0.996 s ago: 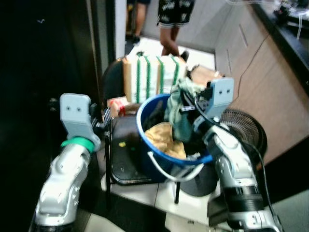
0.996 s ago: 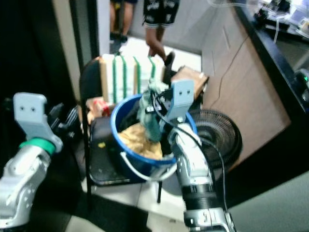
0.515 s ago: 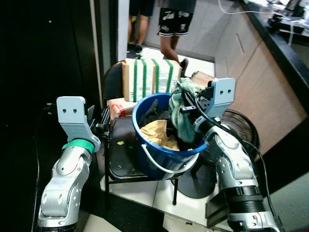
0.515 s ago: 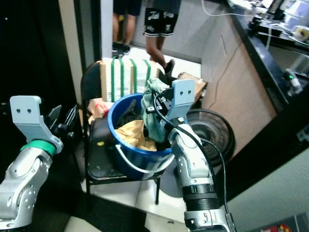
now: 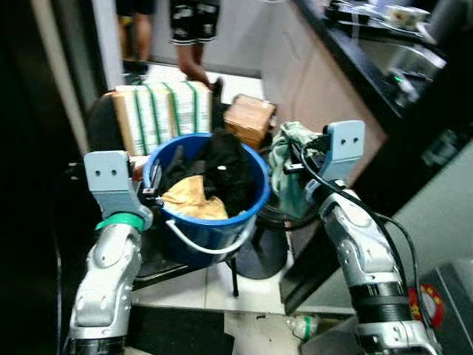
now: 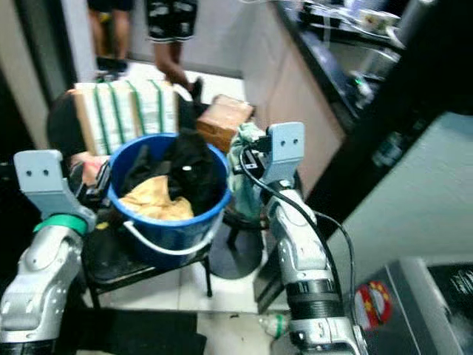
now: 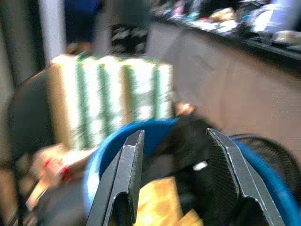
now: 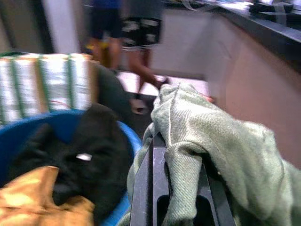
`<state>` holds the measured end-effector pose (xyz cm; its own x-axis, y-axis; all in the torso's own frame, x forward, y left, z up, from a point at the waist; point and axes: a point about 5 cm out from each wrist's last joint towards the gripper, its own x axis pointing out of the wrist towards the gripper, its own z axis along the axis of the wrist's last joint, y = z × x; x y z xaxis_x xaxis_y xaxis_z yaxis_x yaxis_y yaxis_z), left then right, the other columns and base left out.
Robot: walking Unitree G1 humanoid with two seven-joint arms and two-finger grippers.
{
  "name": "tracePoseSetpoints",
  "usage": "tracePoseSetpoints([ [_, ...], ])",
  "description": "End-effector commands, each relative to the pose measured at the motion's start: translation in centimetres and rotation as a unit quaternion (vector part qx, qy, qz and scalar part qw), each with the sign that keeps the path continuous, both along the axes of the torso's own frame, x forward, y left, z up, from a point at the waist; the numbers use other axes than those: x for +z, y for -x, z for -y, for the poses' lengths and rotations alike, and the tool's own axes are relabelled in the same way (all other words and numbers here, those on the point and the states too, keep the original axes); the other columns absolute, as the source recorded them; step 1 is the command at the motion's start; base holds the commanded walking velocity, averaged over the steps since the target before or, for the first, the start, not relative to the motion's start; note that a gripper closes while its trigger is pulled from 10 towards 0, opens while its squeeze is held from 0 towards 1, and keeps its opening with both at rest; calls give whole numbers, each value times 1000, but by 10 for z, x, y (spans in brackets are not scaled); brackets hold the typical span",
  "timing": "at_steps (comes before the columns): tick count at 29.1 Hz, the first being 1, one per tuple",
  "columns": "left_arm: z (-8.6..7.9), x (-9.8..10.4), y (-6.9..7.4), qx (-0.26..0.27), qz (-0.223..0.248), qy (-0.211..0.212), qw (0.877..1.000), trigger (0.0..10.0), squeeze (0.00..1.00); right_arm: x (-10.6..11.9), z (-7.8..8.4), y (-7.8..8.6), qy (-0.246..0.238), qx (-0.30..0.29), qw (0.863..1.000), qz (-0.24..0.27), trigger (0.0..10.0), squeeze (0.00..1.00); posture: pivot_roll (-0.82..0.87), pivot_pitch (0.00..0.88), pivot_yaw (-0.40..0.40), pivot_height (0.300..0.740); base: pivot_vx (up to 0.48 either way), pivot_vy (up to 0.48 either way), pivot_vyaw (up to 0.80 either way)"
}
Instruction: Clothes washing
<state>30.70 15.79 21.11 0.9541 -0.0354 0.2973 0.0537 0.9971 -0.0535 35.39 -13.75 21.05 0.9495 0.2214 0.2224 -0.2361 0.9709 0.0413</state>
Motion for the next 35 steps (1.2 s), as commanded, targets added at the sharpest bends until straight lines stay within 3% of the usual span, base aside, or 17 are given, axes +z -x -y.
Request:
tracePoseSetpoints([
  [1, 5, -1, -2, -14, 9, -24, 1000, 10000, 0, -6, 10, 3, -8, -27, 1000, -1, 10000, 0, 104, 0, 0, 740, 0, 0, -800],
  [2, 5, -1, -4, -30, 4, -34, 999, 10000, 0, -9, 11, 5, -16, -39, 999, -1, 10000, 0, 111, 0, 40, 740, 0, 0, -800],
  [4, 4, -2, -5, -44, -3, -37, 998, 10000, 0, -11, 12, 6, -21, -46, 999, -2, 10000, 0, 111, 0, 40, 740, 0, 0, -800],
  [5, 0, -3, -6, -59, -13, -50, 997, 10000, 0, -14, 10, 9, -26, -52, 998, -1, 10000, 0, 119, 0, 96, 740, 0, 0, -800],
  [8, -3, -4, -7, -67, -18, -60, 996, 10000, 0, -16, 9, 10, -31, -57, 998, 0, 10000, 0, 123, 0, 106, 740, 0, 0, -800],
  [12, -22, -9, -12, -42, -60, -51, 996, 10000, 0, -21, 2, 15, -40, -64, 997, 2, 10000, 0, 133, 0, 137, 740, 0, 0, -800],
  [14, -22, -16, -11, -76, -102, -12, 992, 10000, 0, -22, 1, 16, -42, -65, 997, 3, 10000, 0, 133, 0, 137, 740, 0, 0, -800],
  [19, -21, -19, -11, -70, -93, -57, 992, 10000, 0, -19, 1, 16, -47, -70, 996, 10, 10000, 0, 134, 2, 160, 740, 0, 0, -800],
  [26, -17, -14, -13, -87, -82, -56, 991, 10000, 0, -18, 6, 16, -47, -78, 996, 15, 10000, 0, 134, 2, 160, 740, 0, 0, -800],
  [29, -15, -18, -14, -96, -120, -29, 988, 10000, 0, -17, 8, 17, -45, -82, 995, 17, 10000, 0, 118, 1, 154, 740, 0, 0, -800],
  [35, -13, -15, -13, -100, -116, -43, 987, 10000, 0, -14, 8, 17, -45, -82, 995, 22, 10000, 0, 104, 1, 142, 740, 0, 0, -800],
])
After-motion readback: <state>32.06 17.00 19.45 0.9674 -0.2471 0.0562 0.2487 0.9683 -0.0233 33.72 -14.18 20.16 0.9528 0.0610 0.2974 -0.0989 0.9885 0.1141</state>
